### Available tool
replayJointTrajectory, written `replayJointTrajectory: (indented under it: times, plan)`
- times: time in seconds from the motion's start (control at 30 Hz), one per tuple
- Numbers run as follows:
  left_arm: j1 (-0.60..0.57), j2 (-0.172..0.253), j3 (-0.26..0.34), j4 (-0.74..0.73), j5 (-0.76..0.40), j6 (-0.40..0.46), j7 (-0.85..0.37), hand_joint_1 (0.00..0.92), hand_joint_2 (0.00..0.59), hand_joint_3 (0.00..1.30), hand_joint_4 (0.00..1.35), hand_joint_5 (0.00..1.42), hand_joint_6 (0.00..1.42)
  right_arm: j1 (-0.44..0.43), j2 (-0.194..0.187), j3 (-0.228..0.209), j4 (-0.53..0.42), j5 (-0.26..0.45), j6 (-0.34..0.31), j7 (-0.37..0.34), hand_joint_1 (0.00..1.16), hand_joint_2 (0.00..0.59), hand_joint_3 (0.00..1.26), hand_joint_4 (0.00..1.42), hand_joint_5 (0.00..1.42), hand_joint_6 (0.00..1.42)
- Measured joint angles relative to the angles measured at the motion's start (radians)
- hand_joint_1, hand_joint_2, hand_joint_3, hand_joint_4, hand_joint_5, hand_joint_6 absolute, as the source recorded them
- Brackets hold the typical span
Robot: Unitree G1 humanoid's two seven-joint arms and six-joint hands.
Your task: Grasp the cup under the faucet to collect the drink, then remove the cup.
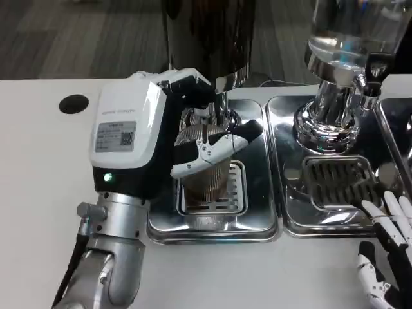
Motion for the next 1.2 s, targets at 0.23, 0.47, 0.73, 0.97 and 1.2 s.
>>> replayJointTrajectory:
  times: [0.23,0.47,0.73,0.97,1.2]
  plan:
    - [0.007,0.000,0.016,0.000,0.000,-0.016,0.000,0.000,0.086,0.71,0.66,0.65,0.47,-0.001,0.001,0.002,0.002,0.000,0.000,0.000,0.10,0.561,0.17,0.00,0.00,0.08]
    - [0.008,0.000,0.021,0.000,0.001,-0.019,0.000,0.000,0.082,0.70,0.64,0.63,0.47,-0.006,0.002,0.010,0.004,-0.002,0.000,0.000,0.10,0.561,0.18,0.00,0.00,0.08]
    - [0.008,0.000,0.021,0.000,0.002,-0.020,0.000,0.000,0.081,0.68,0.62,0.62,0.47,-0.011,0.009,0.014,0.020,-0.001,0.000,0.000,0.10,0.561,0.18,0.00,0.00,0.08]
    - [0.008,-0.005,0.023,-0.001,0.003,-0.019,0.000,0.000,0.080,0.55,0.45,0.52,0.41,-0.011,0.010,0.014,0.030,0.001,0.000,0.000,0.10,0.561,0.18,0.00,0.00,0.08]
    - [0.028,-0.007,0.036,-0.002,0.008,-0.019,0.019,0.000,0.050,0.14,0.00,0.16,0.13,-0.011,0.012,0.014,0.032,0.004,-0.002,0.000,0.10,0.561,0.19,0.00,0.00,0.08]
